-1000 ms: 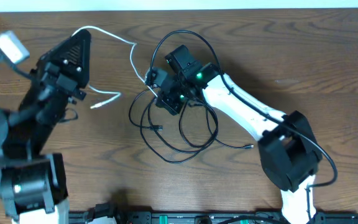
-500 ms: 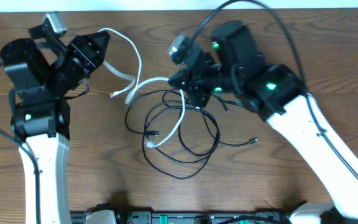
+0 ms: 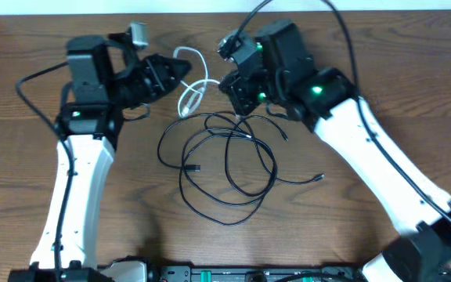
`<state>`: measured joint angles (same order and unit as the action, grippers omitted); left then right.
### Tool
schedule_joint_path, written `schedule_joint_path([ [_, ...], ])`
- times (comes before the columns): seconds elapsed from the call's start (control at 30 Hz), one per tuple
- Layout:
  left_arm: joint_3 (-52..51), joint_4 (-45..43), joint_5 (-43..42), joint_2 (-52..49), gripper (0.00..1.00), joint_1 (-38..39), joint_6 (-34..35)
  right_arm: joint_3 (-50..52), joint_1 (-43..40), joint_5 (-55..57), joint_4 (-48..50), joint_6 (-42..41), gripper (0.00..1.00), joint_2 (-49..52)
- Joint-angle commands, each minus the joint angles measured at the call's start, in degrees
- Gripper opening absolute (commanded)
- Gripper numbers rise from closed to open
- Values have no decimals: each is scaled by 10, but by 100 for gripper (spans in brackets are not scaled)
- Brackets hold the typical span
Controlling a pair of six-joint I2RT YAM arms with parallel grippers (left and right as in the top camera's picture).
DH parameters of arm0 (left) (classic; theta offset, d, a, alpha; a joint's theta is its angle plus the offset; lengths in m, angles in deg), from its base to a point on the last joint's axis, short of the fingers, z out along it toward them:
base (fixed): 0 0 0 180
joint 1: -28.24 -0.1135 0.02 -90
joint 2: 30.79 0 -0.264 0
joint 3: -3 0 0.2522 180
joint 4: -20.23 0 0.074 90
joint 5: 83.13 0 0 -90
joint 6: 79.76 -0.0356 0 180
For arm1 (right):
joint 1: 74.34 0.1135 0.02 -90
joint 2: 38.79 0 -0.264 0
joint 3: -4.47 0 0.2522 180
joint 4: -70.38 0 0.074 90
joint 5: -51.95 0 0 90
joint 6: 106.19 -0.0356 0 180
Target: Untangle cables
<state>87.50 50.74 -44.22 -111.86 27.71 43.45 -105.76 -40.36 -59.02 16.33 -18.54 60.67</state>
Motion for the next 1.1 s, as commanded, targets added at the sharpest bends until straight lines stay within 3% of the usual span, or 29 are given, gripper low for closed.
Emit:
schedule_joint_path([
  [0.0, 9, 3, -18, -12, 7, 9, 23, -1, -3, -54, 11, 32, 5, 29],
  [0.2, 9, 4, 2, -18, 8, 8, 103, -1, -1, -91, 16, 88, 8, 32],
  [0.63, 9, 3, 42, -18, 7, 8, 398, -1, 4, -129, 42, 112, 21, 32],
  [0.77, 9, 4, 37, -18, 7, 9, 417, -1, 10, -123, 52, 113, 27, 32],
  [0.97, 9, 4, 26, -18, 7, 9, 417, -1, 10, -89, 67, 113, 49, 38],
  [1.07, 9, 4, 24, -18, 7, 9, 417, -1, 10, -81, 76, 112, 51, 49],
])
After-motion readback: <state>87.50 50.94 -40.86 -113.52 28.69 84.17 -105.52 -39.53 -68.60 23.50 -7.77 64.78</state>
